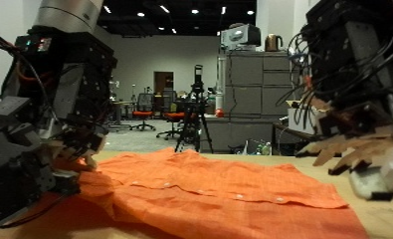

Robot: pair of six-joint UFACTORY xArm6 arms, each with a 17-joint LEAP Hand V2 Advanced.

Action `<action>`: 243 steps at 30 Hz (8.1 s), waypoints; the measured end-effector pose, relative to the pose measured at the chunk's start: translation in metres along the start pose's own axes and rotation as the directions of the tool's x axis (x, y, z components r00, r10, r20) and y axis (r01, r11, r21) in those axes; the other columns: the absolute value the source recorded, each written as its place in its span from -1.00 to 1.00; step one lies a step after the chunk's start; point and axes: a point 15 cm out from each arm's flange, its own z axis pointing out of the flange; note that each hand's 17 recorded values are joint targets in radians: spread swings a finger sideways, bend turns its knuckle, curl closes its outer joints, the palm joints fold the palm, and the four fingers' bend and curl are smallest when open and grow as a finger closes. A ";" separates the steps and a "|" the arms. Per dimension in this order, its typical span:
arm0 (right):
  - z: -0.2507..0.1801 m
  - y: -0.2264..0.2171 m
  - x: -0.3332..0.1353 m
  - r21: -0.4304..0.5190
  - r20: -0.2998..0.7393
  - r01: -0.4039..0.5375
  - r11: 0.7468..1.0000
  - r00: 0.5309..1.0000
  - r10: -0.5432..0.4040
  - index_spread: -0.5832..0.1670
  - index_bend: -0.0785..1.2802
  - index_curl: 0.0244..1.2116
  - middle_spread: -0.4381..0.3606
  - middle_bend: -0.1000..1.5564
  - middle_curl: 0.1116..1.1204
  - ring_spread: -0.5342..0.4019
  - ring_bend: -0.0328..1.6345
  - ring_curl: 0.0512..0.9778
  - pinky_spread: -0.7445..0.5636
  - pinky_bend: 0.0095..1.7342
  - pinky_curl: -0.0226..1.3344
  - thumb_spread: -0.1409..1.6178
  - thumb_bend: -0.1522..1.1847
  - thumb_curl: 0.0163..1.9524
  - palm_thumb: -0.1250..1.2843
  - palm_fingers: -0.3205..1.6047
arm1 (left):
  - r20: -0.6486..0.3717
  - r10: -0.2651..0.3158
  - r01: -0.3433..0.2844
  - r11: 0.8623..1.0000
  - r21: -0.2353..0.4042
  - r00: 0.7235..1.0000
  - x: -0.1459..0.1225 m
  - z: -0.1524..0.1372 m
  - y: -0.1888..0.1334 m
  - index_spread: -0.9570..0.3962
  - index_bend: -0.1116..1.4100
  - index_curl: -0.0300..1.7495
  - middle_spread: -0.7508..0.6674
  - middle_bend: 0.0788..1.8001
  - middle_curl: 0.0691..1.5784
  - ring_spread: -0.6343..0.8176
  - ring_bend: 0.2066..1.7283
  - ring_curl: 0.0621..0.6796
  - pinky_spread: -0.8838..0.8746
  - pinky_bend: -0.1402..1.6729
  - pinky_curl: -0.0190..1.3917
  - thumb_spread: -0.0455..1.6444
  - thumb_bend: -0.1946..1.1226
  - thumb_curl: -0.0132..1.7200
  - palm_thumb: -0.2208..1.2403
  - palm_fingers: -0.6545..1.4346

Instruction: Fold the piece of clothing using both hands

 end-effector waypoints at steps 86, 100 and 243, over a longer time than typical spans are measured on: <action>-0.099 -0.214 0.066 0.119 -0.037 -0.163 0.979 0.985 0.168 -0.09 0.75 0.25 -0.20 0.74 0.10 -0.27 0.71 0.25 -0.21 0.46 0.19 0.42 -0.83 -0.28 0.60 0.53 | -0.124 0.015 -0.032 0.991 -0.133 0.992 -0.077 -0.097 -0.136 -0.72 -0.32 0.49 -0.85 -0.09 0.46 -0.71 0.62 0.76 -0.65 0.58 0.09 0.09 -0.77 -0.19 0.36 0.53; -0.112 -0.294 0.126 0.292 -0.004 -0.254 0.922 0.964 0.267 -0.36 -0.35 -0.01 -0.34 0.40 -0.06 -0.45 0.70 0.13 -0.61 0.46 0.02 0.83 -0.78 -0.59 0.25 0.08 | -0.194 -0.103 0.119 0.990 0.072 0.976 -0.112 -0.083 -0.187 -0.23 -0.65 0.29 -0.42 -0.59 0.21 -0.38 0.08 0.37 -0.25 -0.02 -0.05 0.32 -0.74 -0.40 0.11 -0.56; -0.113 -0.333 -0.175 0.292 -0.111 0.452 0.843 0.891 -0.439 -0.40 -0.22 -0.10 -0.30 0.32 -0.01 -0.44 0.57 0.11 -0.53 0.29 -0.03 0.62 -0.80 -0.38 0.26 -0.43 | -0.310 -0.246 0.218 0.968 -0.122 0.919 -0.122 -0.045 0.034 0.63 -0.65 -0.66 0.72 -0.89 -0.82 0.71 -0.77 -0.49 0.65 -0.61 -0.52 0.48 -0.73 -0.65 -0.03 -0.43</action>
